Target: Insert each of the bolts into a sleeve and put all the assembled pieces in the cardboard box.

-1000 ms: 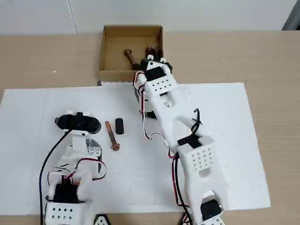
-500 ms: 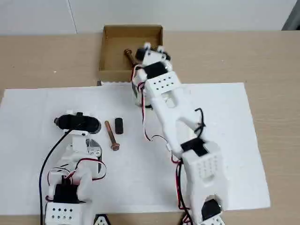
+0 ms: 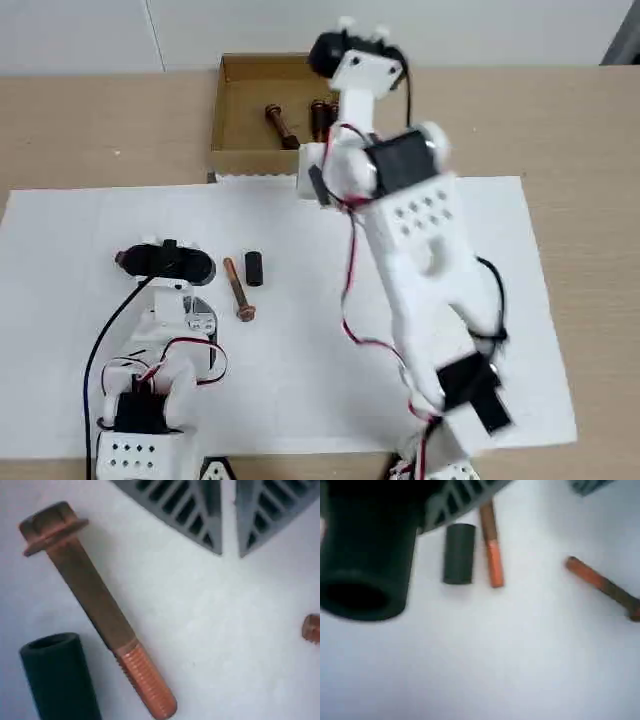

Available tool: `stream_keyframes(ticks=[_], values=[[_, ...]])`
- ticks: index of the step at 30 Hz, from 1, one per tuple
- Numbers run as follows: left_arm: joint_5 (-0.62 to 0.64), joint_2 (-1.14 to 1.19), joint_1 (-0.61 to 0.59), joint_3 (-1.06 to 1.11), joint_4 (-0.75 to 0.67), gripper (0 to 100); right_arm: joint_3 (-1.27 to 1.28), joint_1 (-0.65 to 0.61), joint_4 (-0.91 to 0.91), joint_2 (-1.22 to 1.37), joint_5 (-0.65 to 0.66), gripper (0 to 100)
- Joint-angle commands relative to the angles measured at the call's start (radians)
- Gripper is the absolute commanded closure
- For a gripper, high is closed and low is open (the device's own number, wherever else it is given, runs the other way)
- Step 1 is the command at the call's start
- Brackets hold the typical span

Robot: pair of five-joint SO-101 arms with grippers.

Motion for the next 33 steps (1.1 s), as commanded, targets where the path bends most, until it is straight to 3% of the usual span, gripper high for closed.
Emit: stream_keyframes(ticks=[1, 10, 20, 28, 33], values=[[-0.009, -0.011, -0.005, -0.005, -0.025, 99, -0.025, 0.028, 0.01, -0.166, 0.017, 99.6], [-0.005, -0.002, -0.006, -0.191, -0.005, 99, 0.241, 0.143, 0.008, -0.447, 0.064, 99.6], [-0.006, 0.025, -0.006, -0.444, 0.21, 99, 0.779, 0.22, -0.088, -0.837, 0.064, 99.6], [-0.003, 0.347, -0.005, -0.647, 0.245, 99, 1.056, 0.251, -0.145, -1.052, 0.066, 99.6], [-0.003, 0.618, 0.002, -0.788, 0.339, 99, 1.125, 0.251, -0.145, -1.124, 0.064, 99.6]])
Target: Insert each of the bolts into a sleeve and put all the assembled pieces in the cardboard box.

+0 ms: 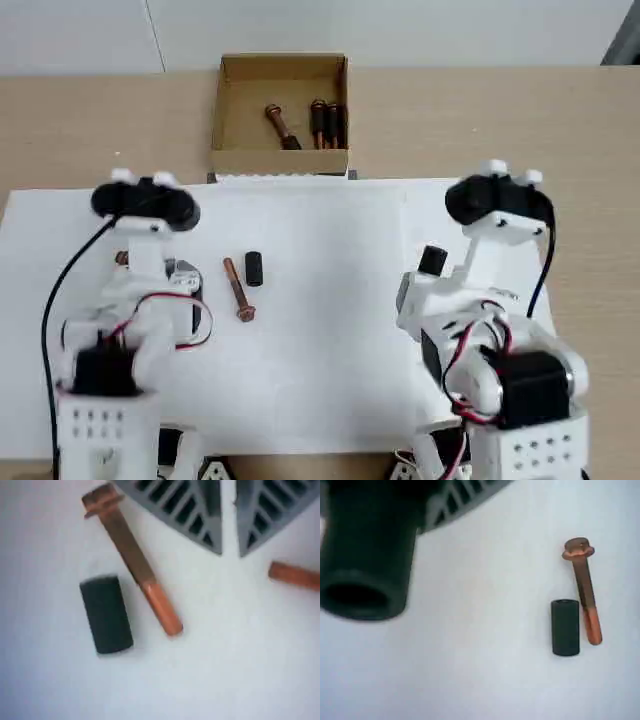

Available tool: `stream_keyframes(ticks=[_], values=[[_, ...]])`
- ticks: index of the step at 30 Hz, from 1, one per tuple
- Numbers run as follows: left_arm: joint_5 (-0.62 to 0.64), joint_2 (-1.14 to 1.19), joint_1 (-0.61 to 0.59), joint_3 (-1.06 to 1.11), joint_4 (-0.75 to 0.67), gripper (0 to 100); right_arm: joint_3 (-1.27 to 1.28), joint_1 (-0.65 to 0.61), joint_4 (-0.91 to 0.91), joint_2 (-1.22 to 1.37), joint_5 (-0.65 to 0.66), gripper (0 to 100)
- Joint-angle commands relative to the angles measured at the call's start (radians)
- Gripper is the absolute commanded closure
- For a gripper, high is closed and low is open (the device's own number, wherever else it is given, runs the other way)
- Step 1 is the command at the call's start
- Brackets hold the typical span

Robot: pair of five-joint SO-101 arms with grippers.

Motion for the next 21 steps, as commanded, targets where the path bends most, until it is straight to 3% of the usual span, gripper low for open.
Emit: stream_keyframes(ticks=[1, 16, 21], values=[[-0.002, 0.189, 0.002, -0.12, 0.072, 99, 0.023, 0.01, -0.027, -0.05, 0.008, 99.6], [-0.034, 0.68, 0.005, -0.412, 0.281, 99, 0.219, 0.012, -0.111, -0.262, 0.005, 99.6], [-0.035, 0.747, 0.075, -0.473, 0.33, 99, 0.299, 0.012, -0.127, -0.326, 0.006, 99.6]])
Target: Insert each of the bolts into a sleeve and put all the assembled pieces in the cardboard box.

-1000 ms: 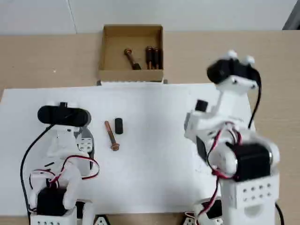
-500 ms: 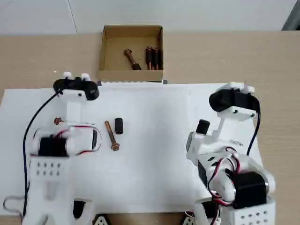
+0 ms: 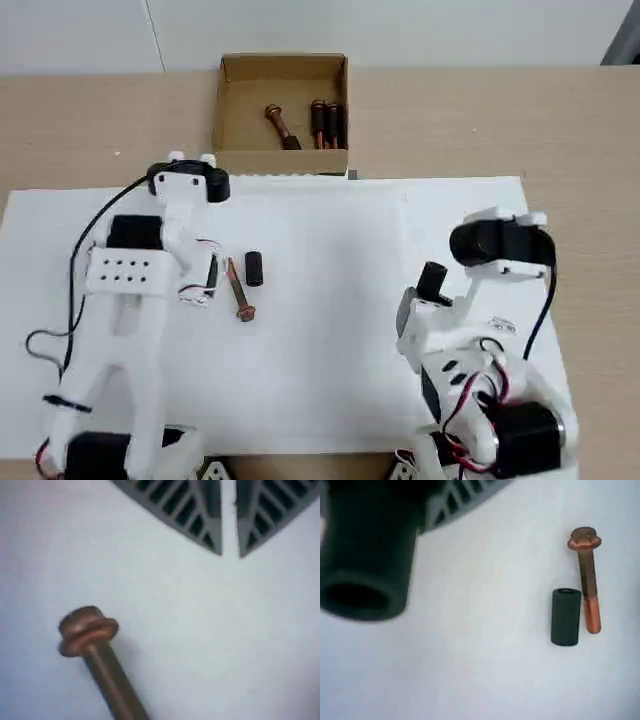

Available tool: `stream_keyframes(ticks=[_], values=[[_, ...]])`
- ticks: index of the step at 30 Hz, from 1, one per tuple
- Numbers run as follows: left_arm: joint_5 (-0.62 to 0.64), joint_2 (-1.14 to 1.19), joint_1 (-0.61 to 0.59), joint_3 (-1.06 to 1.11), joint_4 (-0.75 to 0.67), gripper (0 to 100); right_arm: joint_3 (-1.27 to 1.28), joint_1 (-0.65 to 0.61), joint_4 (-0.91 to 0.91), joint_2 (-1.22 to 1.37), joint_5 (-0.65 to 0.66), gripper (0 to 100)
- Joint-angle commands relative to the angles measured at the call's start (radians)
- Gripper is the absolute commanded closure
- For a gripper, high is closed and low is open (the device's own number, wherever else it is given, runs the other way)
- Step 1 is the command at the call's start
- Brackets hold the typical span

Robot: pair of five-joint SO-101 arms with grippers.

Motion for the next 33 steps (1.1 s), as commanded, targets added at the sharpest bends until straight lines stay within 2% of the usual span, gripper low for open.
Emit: stream_keyframes(ticks=[1, 6, 12, 17, 23, 33], values=[[-0.008, 0.025, 0.069, -0.068, 0.034, 99, 0.035, 0.013, -0.027, -0.039, 0.006, 99.6], [0.043, 0.038, 0.167, -0.074, 0.003, 99, 0.064, 0.013, -0.027, -0.077, 0.006, 99.6], [0.11, 0.041, 0.216, -0.068, -0.048, 98, 0.064, 0.013, -0.027, -0.088, 0.006, 99.6], [0.155, 0.091, 0.212, -0.05, -0.1, 90, 0.064, 0.013, -0.027, -0.088, 0.006, 99.6], [0.155, 0.239, 0.187, -0.059, -0.15, 90, 0.064, 0.013, -0.025, -0.088, 0.006, 99.6], [0.149, 0.318, 0.135, -0.062, -0.21, 90, 0.064, 0.013, -0.025, -0.088, 0.006, 99.6]])
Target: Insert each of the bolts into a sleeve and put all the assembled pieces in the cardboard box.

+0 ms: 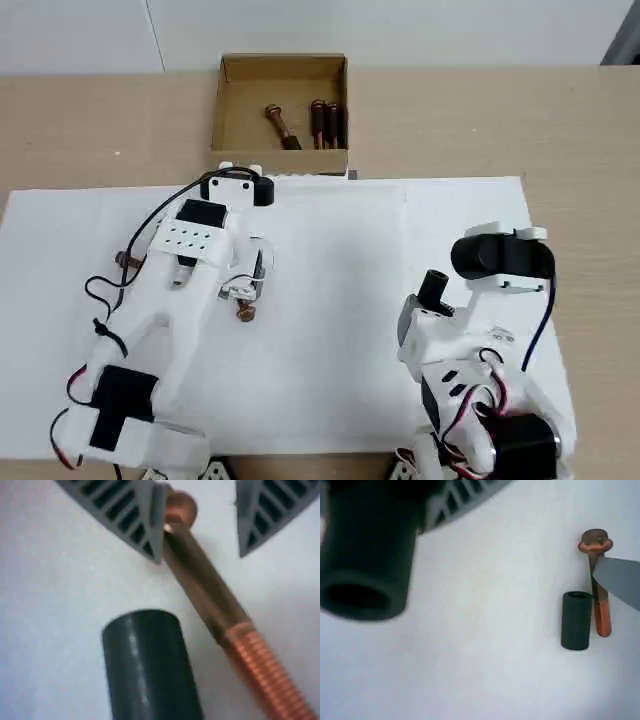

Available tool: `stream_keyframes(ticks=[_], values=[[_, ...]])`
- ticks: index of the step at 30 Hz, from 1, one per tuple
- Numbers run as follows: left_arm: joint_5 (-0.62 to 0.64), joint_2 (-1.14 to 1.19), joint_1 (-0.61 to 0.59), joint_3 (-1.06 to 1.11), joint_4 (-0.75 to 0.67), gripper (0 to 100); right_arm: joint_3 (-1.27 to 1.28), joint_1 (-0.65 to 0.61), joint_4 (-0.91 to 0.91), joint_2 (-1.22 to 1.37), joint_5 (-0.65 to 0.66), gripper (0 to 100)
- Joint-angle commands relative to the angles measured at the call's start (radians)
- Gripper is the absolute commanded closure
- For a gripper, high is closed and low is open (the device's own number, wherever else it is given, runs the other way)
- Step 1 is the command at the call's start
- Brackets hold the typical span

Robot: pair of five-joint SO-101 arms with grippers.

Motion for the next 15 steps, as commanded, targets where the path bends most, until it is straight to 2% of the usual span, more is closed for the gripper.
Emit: stream_keyframes(ticks=[1, 11, 15], values=[[0.0, 0.011, -0.006, -0.027, -0.029, 90, -0.005, 0.002, -0.025, -0.007, 0.006, 99.6], [0.003, 0.115, -0.006, -0.025, -0.072, 91, -0.005, 0.001, -0.025, -0.007, 0.006, 99.6], [-0.002, 0.137, 0.0, -0.03, -0.068, 100, -0.005, 0.001, -0.025, -0.007, 0.008, 99.6]])
